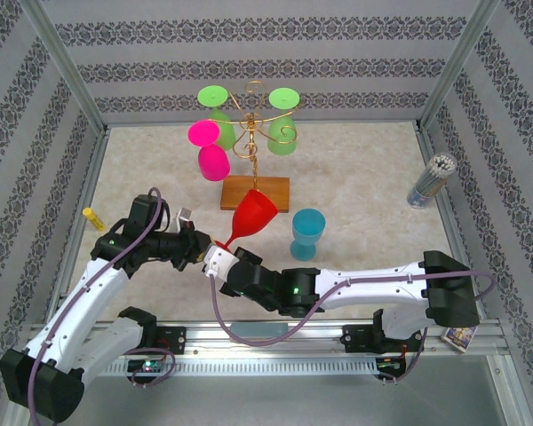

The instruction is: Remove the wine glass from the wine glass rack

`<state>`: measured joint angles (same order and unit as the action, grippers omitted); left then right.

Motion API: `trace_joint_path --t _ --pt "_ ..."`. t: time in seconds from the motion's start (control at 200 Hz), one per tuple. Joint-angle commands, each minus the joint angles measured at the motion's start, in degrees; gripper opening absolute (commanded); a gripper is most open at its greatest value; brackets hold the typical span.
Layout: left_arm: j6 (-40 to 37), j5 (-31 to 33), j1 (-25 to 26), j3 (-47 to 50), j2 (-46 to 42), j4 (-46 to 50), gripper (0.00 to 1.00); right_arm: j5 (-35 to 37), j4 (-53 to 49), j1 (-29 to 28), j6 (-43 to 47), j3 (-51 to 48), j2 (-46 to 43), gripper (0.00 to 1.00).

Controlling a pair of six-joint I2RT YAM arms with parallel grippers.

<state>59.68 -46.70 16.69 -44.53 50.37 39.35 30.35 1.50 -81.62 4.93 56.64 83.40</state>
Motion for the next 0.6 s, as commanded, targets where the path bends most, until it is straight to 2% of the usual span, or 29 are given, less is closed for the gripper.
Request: trace_joint_path --t 0.0,0.185,0.595 --pt "-0.41 2.21 -0.87 2.36 -0.65 -1.61 0.00 -1.25 4.19 -0.55 -0.45 4.74 -3.20 0.00" --pt "2.79 0.62 -0.83 5.24 -2.39 -8.54 0.00 -3.63 2.49 -0.55 -2.87 5.87 -3.49 0.00" --pt "5.11 0.50 -0.87 8.46 -4.37 -16.62 0.00 -7.49 -4.81 -0.47 -12.46 8.78 -5.92 0.20"
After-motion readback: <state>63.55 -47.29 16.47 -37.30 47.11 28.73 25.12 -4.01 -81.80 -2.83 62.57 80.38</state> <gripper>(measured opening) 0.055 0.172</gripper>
